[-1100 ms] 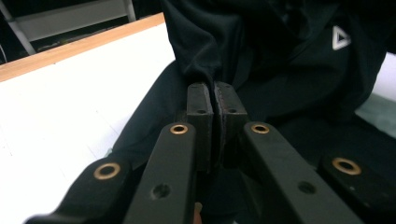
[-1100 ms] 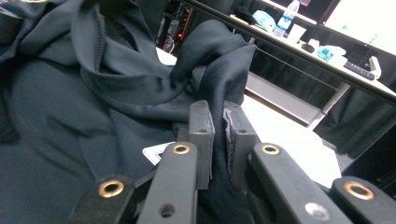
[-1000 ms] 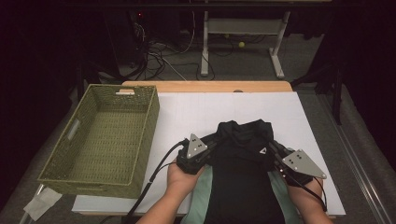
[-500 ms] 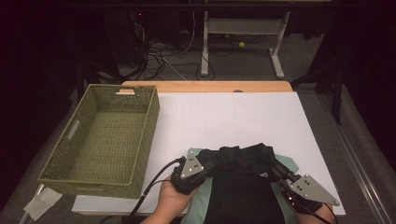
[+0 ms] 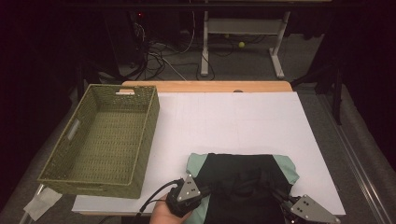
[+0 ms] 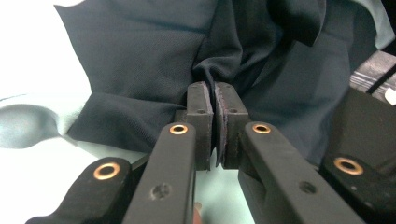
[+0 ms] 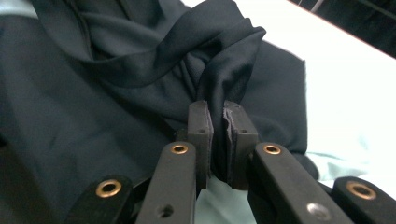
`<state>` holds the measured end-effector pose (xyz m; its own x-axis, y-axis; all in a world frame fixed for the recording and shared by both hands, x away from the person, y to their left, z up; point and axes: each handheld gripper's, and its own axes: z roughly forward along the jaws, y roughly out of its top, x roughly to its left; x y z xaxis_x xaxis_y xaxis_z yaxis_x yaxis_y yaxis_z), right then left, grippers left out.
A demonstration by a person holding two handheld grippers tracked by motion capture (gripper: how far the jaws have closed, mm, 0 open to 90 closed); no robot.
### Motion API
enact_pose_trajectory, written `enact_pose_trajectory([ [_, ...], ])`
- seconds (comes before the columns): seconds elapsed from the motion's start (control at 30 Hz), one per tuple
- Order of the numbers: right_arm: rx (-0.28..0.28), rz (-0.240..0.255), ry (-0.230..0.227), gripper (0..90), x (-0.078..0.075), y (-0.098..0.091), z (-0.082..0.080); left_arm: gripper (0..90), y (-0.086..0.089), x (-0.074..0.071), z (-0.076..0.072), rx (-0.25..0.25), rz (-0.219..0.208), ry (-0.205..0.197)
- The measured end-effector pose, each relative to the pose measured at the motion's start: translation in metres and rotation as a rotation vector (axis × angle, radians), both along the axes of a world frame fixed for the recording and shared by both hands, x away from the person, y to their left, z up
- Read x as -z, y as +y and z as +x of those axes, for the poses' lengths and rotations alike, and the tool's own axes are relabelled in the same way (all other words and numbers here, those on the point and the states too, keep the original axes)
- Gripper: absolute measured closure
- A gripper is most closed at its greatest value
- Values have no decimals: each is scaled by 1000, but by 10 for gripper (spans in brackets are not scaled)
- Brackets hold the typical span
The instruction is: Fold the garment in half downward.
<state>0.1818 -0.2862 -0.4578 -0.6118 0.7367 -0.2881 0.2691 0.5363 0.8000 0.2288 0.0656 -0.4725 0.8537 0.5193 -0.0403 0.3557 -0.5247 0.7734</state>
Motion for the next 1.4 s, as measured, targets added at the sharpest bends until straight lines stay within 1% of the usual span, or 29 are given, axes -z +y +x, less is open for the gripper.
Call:
enact_pose_trajectory([
  [0.03,-2,-6,12,836,2,0,-1,821,0,1,-1,1,5,2],
  [0.13,-11,-18,38,816,5,0,-3,806,3,2,-2,0,-9,23],
  [0.2,-2,-4,48,749,4,-2,-4,762,7,2,-3,1,-18,43],
  [0.27,10,32,44,686,1,-7,-6,721,13,3,-4,-1,-25,63],
  [0.3,24,47,38,658,0,-9,-7,703,17,3,-5,-9,-29,68],
  [0.37,55,73,25,621,-3,-16,-9,672,25,3,-4,-31,-51,85],
  [0.43,84,94,14,604,-5,-22,-9,642,32,1,-4,-60,-61,79],
  [0.5,115,116,10,594,-7,-28,-9,625,37,-1,-4,-86,-85,79],
  [0.57,143,138,4,588,-9,-33,-8,585,40,-3,-2,-112,-102,79],
  [0.63,164,153,-2,582,-10,-36,-6,534,41,-4,-1,-139,-119,77],
  [0.67,180,169,-1,572,-11,-38,-4,499,41,-5,-1,-148,-125,80],
  [0.73,197,183,-4,550,-13,-40,-2,440,44,-6,0,-165,-153,83],
  [0.8,226,205,0,498,-14,-42,2,377,47,-8,2,-191,-178,85],
  [0.87,249,234,22,422,-14,-45,8,313,50,-9,4,-212,-207,96],
  [0.9,254,246,30,394,-13,-45,11,273,50,-10,6,-221,-220,111],
  [0.97,266,283,82,298,-11,-46,21,187,48,-10,11,-240,-226,142],
  [1.0,266,289,107,260,-9,-45,27,154,46,-10,15,-242,-228,159],
  [1.03,270,285,133,227,-6,-44,33,141,45,-9,18,-249,-233,169],
  [1.07,273,288,167,204,-4,-42,38,141,43,-7,23,-255,-245,191],
  [1.1,271,297,199,195,-1,-41,42,142,41,-5,28,-254,-262,221],
  [1.13,270,297,221,189,1,-39,45,142,40,-4,31,-247,-271,238],
  [1.2,261,305,258,200,3,-36,48,144,34,-1,39,-225,-280,274],
  [1.23,249,301,268,214,4,-33,49,145,32,0,42,-214,-287,287],
  [1.27,238,298,271,229,4,-30,49,150,28,0,45,-200,-300,304],
  [1.3,221,299,275,238,4,-27,50,156,25,-1,47,-184,-302,309],
  [1.37,195,303,273,245,2,-20,53,189,18,-4,48,-162,-298,309],
  [1.4,182,300,270,246,1,-16,54,190,16,-5,48,-152,-299,311],
])
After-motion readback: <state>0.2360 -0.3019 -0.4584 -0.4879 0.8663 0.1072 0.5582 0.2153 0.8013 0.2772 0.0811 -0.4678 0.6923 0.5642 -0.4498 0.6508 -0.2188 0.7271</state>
